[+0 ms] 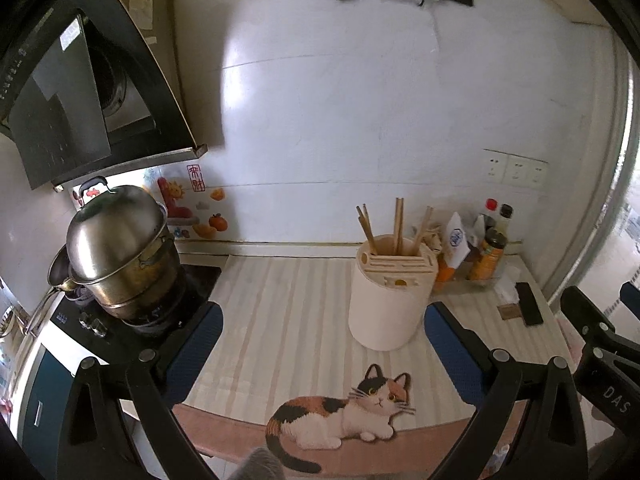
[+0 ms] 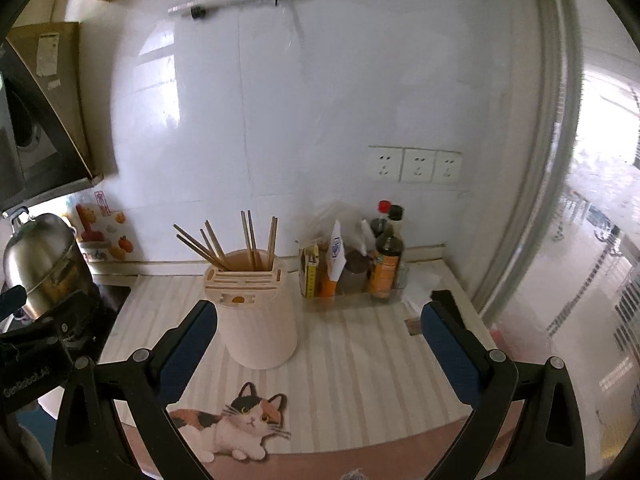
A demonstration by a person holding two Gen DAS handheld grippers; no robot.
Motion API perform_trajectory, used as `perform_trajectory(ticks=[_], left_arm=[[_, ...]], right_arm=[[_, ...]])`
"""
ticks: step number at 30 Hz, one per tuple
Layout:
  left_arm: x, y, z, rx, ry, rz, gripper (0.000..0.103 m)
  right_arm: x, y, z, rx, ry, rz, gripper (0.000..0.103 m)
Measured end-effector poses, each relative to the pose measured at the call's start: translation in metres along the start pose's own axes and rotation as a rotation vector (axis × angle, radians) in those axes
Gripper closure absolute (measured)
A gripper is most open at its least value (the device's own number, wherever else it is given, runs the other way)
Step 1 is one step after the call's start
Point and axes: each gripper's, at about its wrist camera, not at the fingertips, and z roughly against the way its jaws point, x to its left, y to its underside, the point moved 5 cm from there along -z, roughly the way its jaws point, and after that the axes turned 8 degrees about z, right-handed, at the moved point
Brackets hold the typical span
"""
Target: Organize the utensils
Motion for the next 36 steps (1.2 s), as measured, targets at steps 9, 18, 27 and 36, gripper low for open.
perform_trajectory(ticks=[9, 18, 27, 36], left_arm=[[-0.004, 0.011, 0.022, -0.006, 0.009, -0.005, 0.000], [-0.013, 0.012, 0.020, 0.003, -0.014, 0.012, 0.000], [-0.017, 0.013, 0.016, 0.010, -0.045, 0.016, 0.000], [-0.019, 0.009, 0.017, 0.000, -0.061, 0.014, 0.000]], right_arm=[[-0.007, 0.013, 0.053, -0.030, 0.029, -0.010, 0.000], [-0.013, 0.012, 0.050, -0.007, -0.003, -0.001, 0.000], [-0.021, 0.009, 0.040, 0.000, -0.017, 0.020, 0.000], [-0.022, 0.006, 0.031, 0.008, -0.037, 0.029, 0.000]])
